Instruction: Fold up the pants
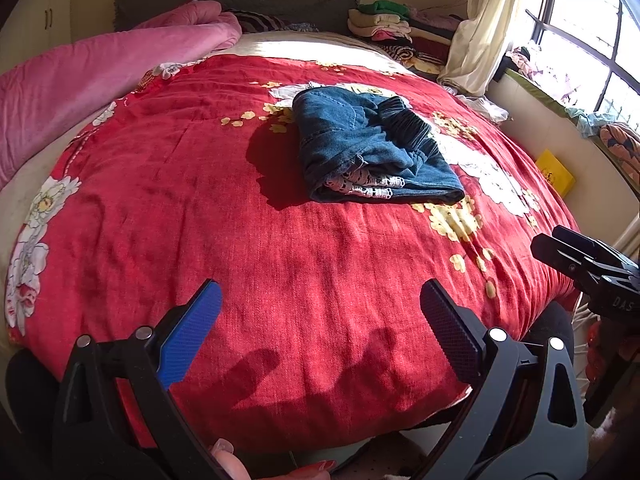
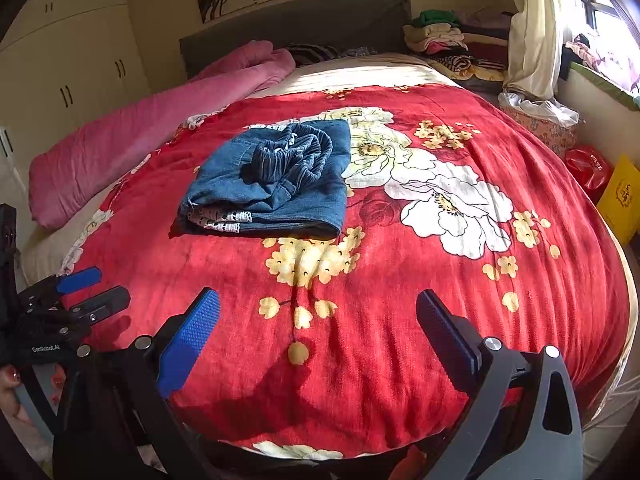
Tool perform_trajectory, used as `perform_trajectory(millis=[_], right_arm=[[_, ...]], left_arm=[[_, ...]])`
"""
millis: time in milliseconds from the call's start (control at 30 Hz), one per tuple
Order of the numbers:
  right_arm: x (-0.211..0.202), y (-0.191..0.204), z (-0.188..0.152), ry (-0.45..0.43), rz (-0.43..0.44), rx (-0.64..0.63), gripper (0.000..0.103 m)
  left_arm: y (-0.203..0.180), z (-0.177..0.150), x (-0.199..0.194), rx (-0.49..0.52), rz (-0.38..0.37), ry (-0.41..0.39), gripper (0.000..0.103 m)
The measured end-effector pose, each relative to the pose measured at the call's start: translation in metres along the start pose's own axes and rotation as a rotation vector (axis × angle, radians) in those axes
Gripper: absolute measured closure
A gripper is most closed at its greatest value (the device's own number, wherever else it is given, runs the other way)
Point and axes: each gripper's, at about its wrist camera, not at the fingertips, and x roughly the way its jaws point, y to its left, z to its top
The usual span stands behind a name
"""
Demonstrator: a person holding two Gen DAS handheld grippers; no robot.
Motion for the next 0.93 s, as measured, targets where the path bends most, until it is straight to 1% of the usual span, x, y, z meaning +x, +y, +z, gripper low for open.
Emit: perform_trajectory(millis=[167,433,500,633,700,733,767,800,867,933], right_arm=[[0.002,0.0,-0.001,0.005,-0.002,-0.003,0.005],[0.008,-0.006,-0.002,0.016,-0.003,0.009,0.005],[0.011,-0.01,-0.002,0.022,-0.004,0.015,0.005],[0.019,-0.028,0.001,0.03,-0.019,0.04,0.005],[0.025,-0.046,0.005,0.028,-0.049,0.071,0.005],[0.027,-0.057,0.008,0.025,-0.062,0.091,0.005],[0.029,-0.071,0.012,0.023,-0.075,0.113,0.005],[0.032,-0.086,0.016,0.02,-0.098,0.133,0.005],[0.036,-0.121,0.028,0.003,-0.175,0.17,0.005],[0.045,-0.16,0.044,0.01,-0.255,0.21,0.005]], left_arm=[[-0.001,-0.001,-0.005,0.013,0.002,-0.015,0.01],[0.005,0.0,-0.002,0.013,0.065,-0.005,0.01],[0.011,0.002,-0.001,-0.003,0.073,-0.001,0.01],[0.03,0.012,-0.005,-0.063,0.032,-0.049,0.01],[0.048,0.024,-0.001,-0.077,0.048,-0.053,0.01],[0.061,0.032,0.007,-0.081,0.079,-0.041,0.01],[0.074,0.041,0.016,-0.082,0.129,-0.025,0.01],[0.091,0.051,0.027,-0.085,0.197,-0.021,0.01],[0.128,0.071,0.054,-0.085,0.313,0.004,0.01],[0.167,0.091,0.082,-0.114,0.403,0.048,0.01]])
